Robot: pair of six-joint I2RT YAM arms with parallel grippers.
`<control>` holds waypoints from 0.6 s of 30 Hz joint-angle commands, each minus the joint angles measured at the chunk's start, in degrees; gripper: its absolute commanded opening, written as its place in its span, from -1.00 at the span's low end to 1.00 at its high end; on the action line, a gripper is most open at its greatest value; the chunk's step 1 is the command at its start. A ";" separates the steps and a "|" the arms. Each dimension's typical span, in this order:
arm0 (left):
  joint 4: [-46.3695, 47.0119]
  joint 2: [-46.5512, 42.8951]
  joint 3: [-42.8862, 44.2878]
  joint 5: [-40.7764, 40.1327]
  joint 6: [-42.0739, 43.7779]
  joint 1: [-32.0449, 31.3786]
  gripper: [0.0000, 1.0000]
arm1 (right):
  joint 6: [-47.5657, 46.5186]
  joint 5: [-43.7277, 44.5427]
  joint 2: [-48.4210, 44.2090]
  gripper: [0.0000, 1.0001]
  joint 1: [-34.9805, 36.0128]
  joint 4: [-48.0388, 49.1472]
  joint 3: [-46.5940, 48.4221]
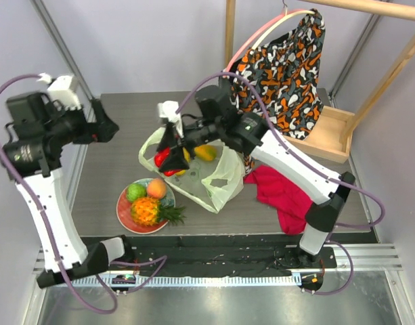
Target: Take the fake fruits out of the plastic bag
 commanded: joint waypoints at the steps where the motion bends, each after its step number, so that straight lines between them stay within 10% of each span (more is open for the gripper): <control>1: -2.32 0.87 -2.84 10.38 -4.77 13.22 0.95 | -1.98 -0.37 7.31 -0.36 3.08 2.26 8.34; 12: 13.74 5.35 12.27 29.60 -28.18 35.21 0.94 | -8.55 -0.30 23.32 -0.36 13.55 9.62 12.68; 15: 36.18 5.01 8.35 39.63 -47.07 39.35 0.94 | -11.10 0.85 25.60 -0.35 14.87 15.07 10.30; 17: 67.53 5.27 -0.09 45.54 -75.44 39.45 1.00 | -12.51 1.64 28.41 -0.34 15.66 16.67 11.34; 18: 66.77 6.57 2.85 45.72 -75.18 39.45 0.99 | -13.65 2.16 29.55 -0.33 16.45 17.37 12.22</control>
